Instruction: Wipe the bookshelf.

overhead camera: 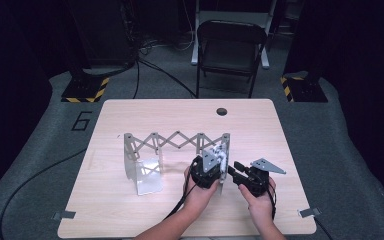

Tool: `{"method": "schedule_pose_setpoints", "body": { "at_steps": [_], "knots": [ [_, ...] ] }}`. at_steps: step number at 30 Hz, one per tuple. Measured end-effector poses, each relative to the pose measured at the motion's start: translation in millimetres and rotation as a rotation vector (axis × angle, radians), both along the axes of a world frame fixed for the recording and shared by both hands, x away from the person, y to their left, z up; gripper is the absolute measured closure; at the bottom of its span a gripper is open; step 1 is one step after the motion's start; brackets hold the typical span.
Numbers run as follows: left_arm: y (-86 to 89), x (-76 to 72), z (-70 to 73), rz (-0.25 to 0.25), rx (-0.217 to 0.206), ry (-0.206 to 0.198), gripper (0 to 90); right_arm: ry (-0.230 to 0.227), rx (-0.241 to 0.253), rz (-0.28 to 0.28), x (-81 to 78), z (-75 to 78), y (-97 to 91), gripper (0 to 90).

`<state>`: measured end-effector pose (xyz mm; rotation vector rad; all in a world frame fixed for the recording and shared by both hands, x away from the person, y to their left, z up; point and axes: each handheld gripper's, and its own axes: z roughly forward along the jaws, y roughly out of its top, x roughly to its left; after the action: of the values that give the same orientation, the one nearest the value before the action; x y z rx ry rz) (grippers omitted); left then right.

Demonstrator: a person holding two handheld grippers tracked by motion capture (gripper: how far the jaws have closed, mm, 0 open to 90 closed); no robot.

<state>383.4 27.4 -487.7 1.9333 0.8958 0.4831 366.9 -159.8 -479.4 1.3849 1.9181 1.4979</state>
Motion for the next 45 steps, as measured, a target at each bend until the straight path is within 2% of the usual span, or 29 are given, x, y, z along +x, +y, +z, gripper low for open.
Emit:
{"method": "schedule_pose_setpoints", "body": {
  "at_steps": [2,4,7,9,11,14,16,18,20,23,24,25,27,29,30,33,34,35,38,41,43,45],
  "knots": [
    [-1.5,-2.4,-17.9,-0.017,0.031,0.048,79.4,0.001,0.004,-0.001,0.3,-0.4,-0.8,59.1],
    [-0.5,-2.8,-20.5,-0.028,0.037,0.052,79.4,-0.001,0.0,-0.002,0.2,-0.4,-1.0,59.1],
    [0.9,-1.7,-13.1,-0.03,0.01,0.083,79.3,0.002,0.007,0.002,-0.4,-0.6,-0.6,58.8],
    [4.9,-0.8,1.6,-0.034,-0.025,0.053,79.3,0.002,0.006,0.002,-0.4,-0.6,-0.7,58.7],
    [7.2,-2.1,22.9,-0.026,-0.075,0.001,79.2,0.003,0.005,0.002,-0.3,-0.7,-1.1,58.6],
    [8.9,-2.6,45.4,-0.031,-0.084,-0.049,79.0,0.005,0.008,-0.002,-0.7,-0.5,-0.4,58.7],
    [8.4,-3.3,48.2,-0.03,-0.079,-0.069,79.0,0.003,0.007,-0.002,-0.5,-0.8,0.0,58.9],
    [7.7,-4.6,41.4,-0.027,-0.08,-0.077,79.0,0.006,0.006,-0.003,-1.0,-0.5,0.3,58.9],
    [5.6,-6.0,28.4,-0.023,-0.054,-0.058,79.2,0.001,0.009,-0.002,-0.7,-0.8,-0.2,58.9],
    [2.7,-8.7,2.9,-0.046,0.014,-0.007,79.5,0.003,0.006,-0.008,-1.0,-0.9,-1.0,59.4],
    [1.3,-10.3,-9.4,-0.061,0.029,0.041,79.6,0.003,0.006,-0.008,-1.0,-1.0,-1.2,59.4],
    [0.4,-12.7,-22.9,-0.078,0.06,0.071,79.5,0.0,0.0,-0.008,-0.8,-1.0,-1.4,59.4],
    [1.4,-14.1,-24.6,-0.086,0.062,0.062,79.7,0.0,-0.001,-0.008,-0.9,-1.1,-1.4,59.4],
    [3.0,-12.8,-17.0,-0.09,0.045,0.086,79.7,0.001,-0.003,-0.008,-1.0,-1.3,-0.9,59.3],
    [4.2,-13.0,-10.7,-0.082,0.014,0.095,79.7,-0.001,-0.004,-0.008,-0.8,-1.7,-1.1,59.3],
    [10.3,-14.0,16.2,-0.088,-0.032,0.023,79.7,0.004,-0.001,-0.01,-1.1,-2.0,-0.7,59.2],
    [12.0,-15.8,29.7,-0.092,-0.06,-0.003,79.7,0.005,0.0,-0.009,-1.1,-2.1,-0.7,59.1],
    [13.5,-16.6,39.6,-0.098,-0.069,-0.028,79.7,0.005,-0.001,-0.011,-0.9,-2.3,-0.9,59.0],
    [19.0,-18.8,64.4,-0.116,-0.118,-0.071,79.6,0.005,0.004,-0.009,-0.7,-2.6,-0.7,59.0],
    [21.0,-19.6,75.3,-0.115,-0.137,-0.104,79.5,0.006,0.001,-0.002,-0.7,-3.0,0.3,58.9],
    [21.3,-17.9,77.0,-0.108,-0.138,-0.123,79.5,0.017,-0.001,0.002,-1.6,-3.2,2.3,58.8],
    [21.2,-13.0,74.1,-0.1,-0.157,-0.112,79.4,0.011,-0.008,0.005,-1.2,-4.0,3.5,58.9]
  ]
}}
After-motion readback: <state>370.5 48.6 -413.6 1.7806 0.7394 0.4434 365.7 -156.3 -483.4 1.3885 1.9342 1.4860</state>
